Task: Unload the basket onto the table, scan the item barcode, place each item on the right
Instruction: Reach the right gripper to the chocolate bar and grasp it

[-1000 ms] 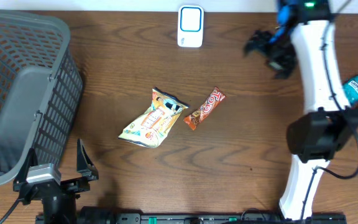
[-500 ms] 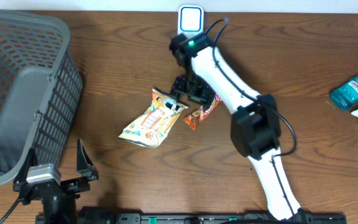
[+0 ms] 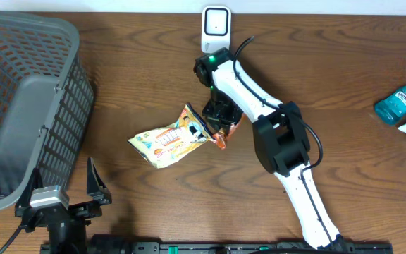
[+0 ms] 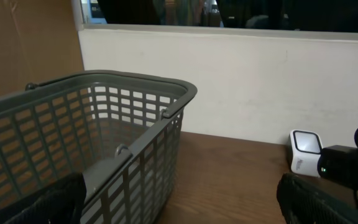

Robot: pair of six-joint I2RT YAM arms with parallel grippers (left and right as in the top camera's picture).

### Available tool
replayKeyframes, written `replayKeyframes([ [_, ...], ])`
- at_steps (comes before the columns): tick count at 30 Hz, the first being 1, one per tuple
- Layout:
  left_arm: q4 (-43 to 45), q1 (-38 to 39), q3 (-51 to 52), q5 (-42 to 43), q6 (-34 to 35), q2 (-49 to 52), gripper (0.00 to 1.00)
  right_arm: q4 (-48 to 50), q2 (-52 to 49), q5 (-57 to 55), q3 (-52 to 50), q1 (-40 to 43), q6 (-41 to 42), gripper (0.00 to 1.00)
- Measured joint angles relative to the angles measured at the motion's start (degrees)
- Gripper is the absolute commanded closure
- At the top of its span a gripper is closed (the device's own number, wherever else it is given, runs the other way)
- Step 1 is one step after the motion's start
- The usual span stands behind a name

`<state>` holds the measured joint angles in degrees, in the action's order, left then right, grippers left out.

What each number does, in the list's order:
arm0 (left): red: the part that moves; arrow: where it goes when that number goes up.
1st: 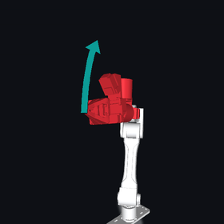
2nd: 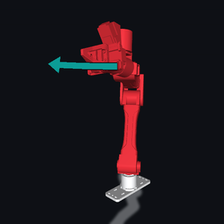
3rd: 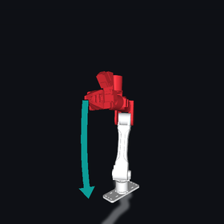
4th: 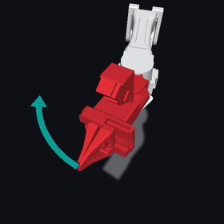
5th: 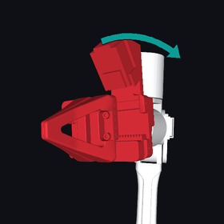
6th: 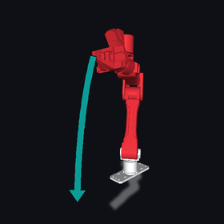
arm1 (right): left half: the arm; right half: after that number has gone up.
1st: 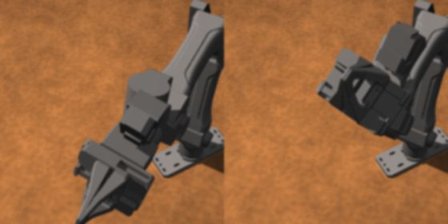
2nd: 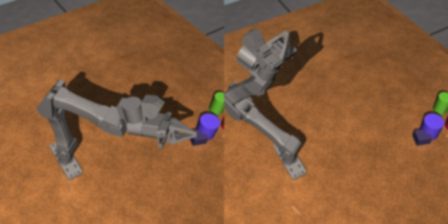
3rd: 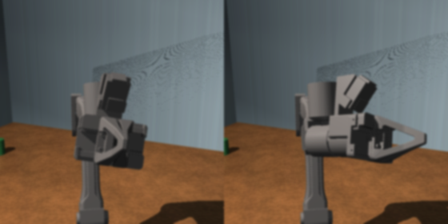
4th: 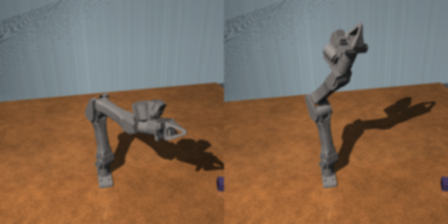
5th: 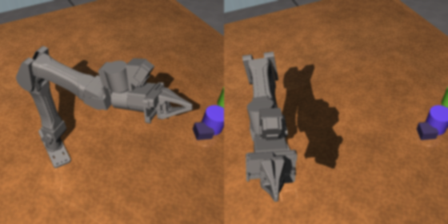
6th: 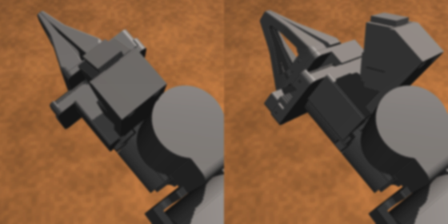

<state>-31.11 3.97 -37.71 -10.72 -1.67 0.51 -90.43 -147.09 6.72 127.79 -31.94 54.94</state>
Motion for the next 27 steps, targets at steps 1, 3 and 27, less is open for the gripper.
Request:
replayKeyframes([
  [1,0.0,0.0,0.0,0.0,-0.02,0.0,0.02,-0.02,0.0,0.33,0.0,0.0,-1.55,0.99],
  [3,0.0,0.0,0.0,0.0,0.0,0.0,0.02,-0.02,0.0,1.9,0.0,0.37,-4.85,0.99],
  [27,0.0,0.0,0.0,0.0,0.0,0.0,0.02,15.96,2.99,45.99,0.42,4.17,-78.29,0.99],
])
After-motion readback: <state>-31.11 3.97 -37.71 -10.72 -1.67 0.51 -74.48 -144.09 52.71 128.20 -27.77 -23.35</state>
